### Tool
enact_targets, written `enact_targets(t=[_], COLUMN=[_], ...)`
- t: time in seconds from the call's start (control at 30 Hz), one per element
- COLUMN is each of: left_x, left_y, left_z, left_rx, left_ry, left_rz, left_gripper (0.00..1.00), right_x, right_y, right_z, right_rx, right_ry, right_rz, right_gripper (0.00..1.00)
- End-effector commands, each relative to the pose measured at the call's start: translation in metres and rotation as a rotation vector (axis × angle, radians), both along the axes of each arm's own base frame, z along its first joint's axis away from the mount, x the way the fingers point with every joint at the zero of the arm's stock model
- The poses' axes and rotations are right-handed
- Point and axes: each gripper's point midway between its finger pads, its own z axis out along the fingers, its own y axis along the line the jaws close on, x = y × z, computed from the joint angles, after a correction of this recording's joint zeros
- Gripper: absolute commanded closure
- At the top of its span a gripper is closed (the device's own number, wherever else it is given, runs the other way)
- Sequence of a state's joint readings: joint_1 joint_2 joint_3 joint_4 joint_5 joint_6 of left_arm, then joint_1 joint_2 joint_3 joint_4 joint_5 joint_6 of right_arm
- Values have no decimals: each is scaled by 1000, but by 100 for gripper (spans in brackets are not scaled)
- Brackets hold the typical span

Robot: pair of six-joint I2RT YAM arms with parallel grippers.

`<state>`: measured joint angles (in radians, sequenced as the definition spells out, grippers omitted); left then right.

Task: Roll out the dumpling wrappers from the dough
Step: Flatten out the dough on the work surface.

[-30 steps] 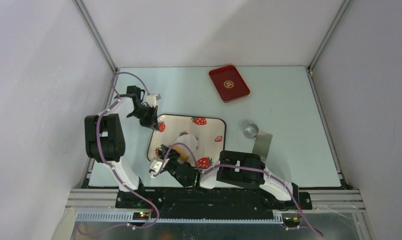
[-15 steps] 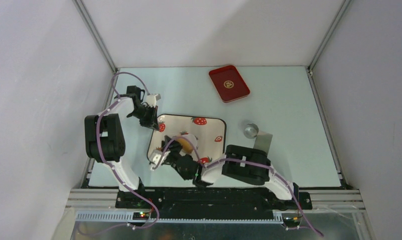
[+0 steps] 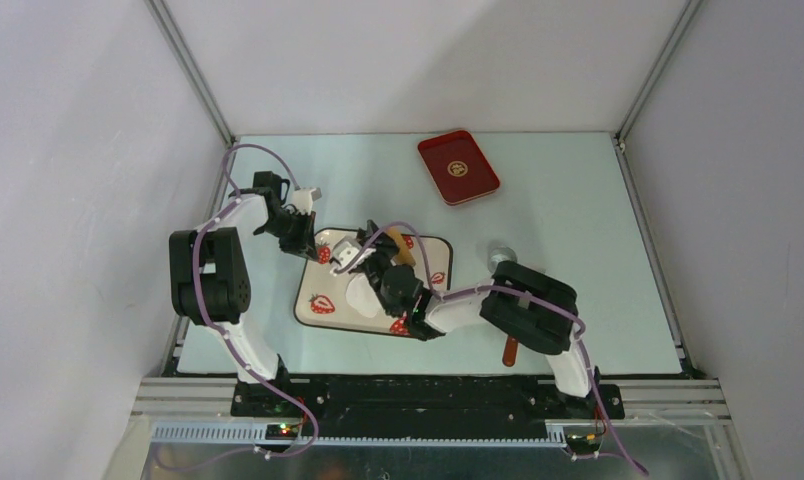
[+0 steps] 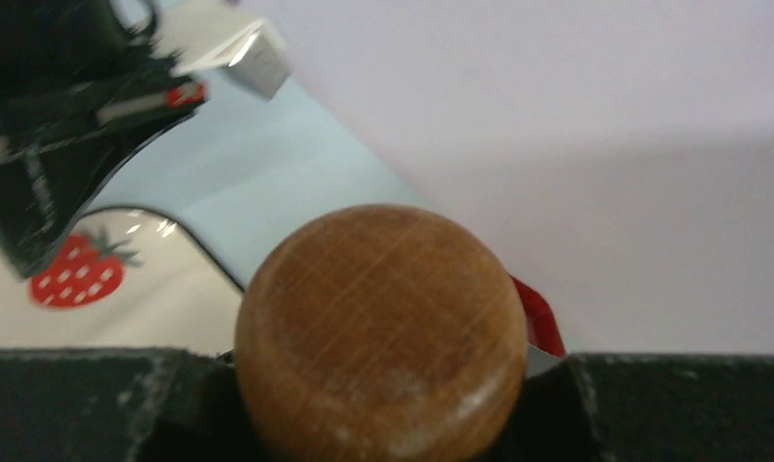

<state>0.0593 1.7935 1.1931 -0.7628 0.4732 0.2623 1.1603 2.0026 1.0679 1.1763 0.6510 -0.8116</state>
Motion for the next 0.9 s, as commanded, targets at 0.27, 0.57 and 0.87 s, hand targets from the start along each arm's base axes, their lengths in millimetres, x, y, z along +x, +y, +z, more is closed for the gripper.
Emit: enact_targets(t=[0.27,0.57,0.87], left_x=[8,8,8], left_y=[3,4,3], left_z=[10,13,15], left_rx=[12,14,6], left_ry=[-52,-62,-65], left_rz=[7,9,11], left_gripper=[100,100,100], right_x=[-33,-62,-84], right_y=[38,65,75], right_z=[-90,-123,-145], right_rx=[-94,-166,-199], right_ry=[113,151,189], right_rz=[102,194,232], right_gripper=[100,100,100])
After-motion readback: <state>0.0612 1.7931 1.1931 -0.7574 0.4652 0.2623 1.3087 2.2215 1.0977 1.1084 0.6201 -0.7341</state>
